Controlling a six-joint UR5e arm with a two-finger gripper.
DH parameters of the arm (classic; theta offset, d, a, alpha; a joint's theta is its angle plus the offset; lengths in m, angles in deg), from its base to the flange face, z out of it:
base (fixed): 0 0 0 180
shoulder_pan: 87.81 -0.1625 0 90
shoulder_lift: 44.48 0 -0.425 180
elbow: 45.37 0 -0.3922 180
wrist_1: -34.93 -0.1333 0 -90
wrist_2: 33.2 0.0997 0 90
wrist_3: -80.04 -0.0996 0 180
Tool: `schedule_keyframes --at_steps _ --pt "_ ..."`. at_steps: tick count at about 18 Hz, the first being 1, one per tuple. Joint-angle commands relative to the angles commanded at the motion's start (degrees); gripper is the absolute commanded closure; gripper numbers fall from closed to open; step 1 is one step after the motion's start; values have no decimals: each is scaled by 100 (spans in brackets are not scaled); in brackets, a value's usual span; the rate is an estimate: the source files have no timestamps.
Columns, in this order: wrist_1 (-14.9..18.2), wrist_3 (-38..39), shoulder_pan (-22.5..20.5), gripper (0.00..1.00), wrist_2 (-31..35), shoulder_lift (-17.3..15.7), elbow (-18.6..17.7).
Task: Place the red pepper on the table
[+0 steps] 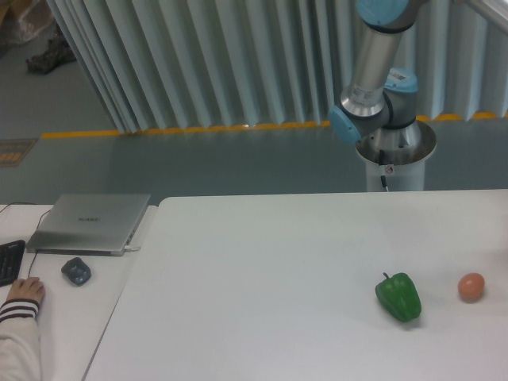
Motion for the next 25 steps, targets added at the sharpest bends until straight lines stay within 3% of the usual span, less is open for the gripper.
schedule_keyframes --at_steps 15,25 --pt "-37 -44 -9 4 211 124 9" --pt "-37 -9 9 44 211 168 26"
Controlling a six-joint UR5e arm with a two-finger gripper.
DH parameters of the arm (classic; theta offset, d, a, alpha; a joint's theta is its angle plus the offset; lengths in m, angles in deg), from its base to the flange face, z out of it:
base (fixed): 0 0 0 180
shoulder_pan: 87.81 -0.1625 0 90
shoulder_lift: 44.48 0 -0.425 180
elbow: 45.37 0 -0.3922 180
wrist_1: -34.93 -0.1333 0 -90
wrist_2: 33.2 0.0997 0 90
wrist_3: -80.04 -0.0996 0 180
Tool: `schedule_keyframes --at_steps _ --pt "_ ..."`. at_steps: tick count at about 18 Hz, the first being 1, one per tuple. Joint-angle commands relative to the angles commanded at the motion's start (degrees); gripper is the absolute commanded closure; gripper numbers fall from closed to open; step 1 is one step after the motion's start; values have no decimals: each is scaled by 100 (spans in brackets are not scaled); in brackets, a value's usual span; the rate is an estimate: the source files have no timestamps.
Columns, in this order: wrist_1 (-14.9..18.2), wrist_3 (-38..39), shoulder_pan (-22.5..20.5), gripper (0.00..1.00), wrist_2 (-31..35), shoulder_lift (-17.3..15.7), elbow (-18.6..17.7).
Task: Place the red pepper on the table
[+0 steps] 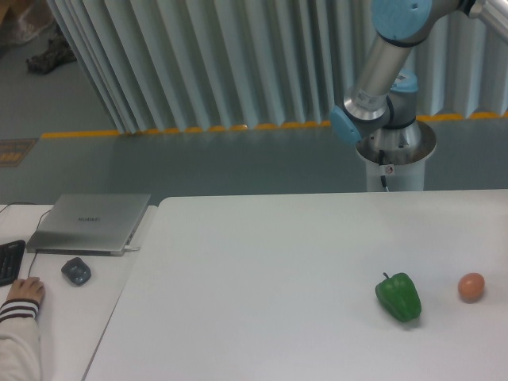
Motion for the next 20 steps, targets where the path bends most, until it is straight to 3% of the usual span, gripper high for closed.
schedule_keyframes --at_steps 6,15,20 --pt "18 70 0 63 0 -26 26" --pt "167 53 -17 64 -44 -316 62" --pt "675 140 -26 64 -324 -702 70"
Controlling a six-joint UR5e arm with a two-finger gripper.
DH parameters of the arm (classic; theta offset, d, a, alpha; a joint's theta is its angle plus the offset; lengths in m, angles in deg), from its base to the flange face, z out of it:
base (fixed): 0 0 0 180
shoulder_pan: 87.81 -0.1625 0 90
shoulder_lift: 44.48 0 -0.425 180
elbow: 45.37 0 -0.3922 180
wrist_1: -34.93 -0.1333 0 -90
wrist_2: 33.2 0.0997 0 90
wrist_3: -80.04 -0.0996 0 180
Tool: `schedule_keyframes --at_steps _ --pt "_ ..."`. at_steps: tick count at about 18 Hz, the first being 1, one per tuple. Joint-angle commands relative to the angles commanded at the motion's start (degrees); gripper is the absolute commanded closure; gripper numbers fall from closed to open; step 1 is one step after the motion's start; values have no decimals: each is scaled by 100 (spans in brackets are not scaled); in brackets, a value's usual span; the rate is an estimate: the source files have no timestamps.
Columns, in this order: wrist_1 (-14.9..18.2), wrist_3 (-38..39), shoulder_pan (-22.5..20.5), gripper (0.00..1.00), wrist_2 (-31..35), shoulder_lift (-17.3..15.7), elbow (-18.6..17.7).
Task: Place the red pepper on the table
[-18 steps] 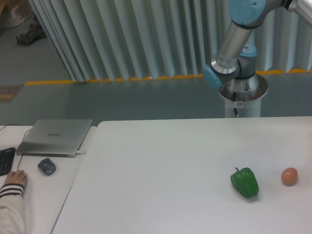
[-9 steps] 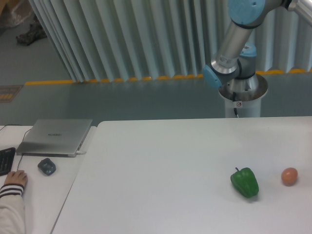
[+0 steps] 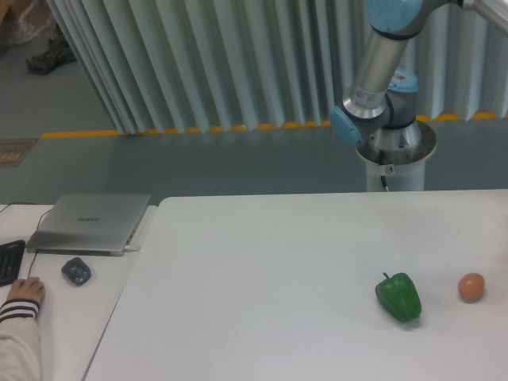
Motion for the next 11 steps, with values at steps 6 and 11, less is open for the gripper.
schedule_keyframes --at_steps 6,11 --pt "423 1570 570 64 -616 -361 -9" --pt "511 3223 1501 64 -678 -546 -88"
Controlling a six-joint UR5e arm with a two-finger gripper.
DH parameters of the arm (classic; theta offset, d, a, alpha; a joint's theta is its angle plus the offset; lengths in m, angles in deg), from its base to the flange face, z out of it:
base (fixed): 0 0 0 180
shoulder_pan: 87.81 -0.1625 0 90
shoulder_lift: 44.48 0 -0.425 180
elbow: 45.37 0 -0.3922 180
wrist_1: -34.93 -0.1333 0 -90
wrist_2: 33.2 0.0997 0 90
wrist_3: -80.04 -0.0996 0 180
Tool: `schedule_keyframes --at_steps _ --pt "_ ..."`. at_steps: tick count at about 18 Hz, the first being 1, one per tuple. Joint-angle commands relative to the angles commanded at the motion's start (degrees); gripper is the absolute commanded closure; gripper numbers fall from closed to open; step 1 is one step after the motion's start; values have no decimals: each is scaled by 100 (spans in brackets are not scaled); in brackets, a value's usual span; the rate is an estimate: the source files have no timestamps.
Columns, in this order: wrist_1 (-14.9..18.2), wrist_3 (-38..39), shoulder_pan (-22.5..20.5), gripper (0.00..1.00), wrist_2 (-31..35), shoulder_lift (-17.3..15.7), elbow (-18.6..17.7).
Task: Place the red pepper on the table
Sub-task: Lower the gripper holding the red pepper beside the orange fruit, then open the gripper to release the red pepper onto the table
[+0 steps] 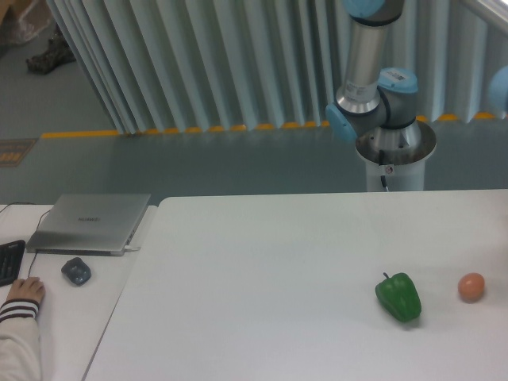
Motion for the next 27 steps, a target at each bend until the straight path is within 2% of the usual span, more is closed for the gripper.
schedule_keyframes --at_steps 3,6,9,16,20,22,25,27 --pt "-61 677 422 64 26 -44 -105" --pt "-140 1469 827 64 62 148 -88" --pt "-430 1918 1109 64 62 298 -88" --pt "-641 1946 1127 62 70 518 -35" --pt "-659 1989 1127 48 70 571 -35" --pt "-755 1998 1136 26 79 615 -35" --pt "-826 1998 1136 4 79 615 -62" --pt "-826 1990 1136 0 70 615 -79"
